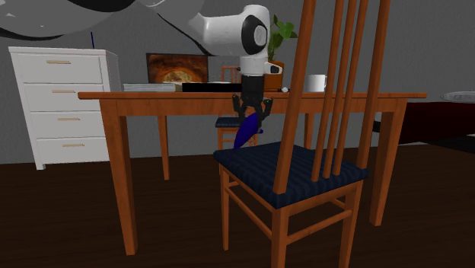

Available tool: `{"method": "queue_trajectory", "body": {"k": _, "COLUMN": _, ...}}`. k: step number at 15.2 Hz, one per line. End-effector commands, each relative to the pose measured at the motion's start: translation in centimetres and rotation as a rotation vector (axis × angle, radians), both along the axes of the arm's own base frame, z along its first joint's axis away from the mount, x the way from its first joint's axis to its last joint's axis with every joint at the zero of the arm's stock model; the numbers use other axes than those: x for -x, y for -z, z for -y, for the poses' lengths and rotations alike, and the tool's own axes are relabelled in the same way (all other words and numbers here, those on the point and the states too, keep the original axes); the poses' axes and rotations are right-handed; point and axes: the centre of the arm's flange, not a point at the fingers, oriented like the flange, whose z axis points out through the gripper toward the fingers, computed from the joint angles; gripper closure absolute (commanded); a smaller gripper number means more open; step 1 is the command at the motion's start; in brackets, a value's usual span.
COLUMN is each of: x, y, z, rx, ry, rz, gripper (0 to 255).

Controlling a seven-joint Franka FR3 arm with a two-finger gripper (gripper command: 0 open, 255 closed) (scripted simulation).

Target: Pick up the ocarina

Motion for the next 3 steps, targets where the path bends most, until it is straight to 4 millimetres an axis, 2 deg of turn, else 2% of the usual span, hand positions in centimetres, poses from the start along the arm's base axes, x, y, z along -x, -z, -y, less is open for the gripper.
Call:
{"method": "queue_trajectory", "body": {"k": 1, "x": -0.08, "y": -1.10, "z": 0.11, "rx": 0.000, "ry": 0.000, "rz": 0.000, "gripper": 255}}
{"method": "queue_trajectory", "body": {"k": 3, "x": -0.08, "y": -1.18, "z": 0.11, "rx": 0.000, "ry": 0.000, "rz": 0.000, "gripper": 255}}
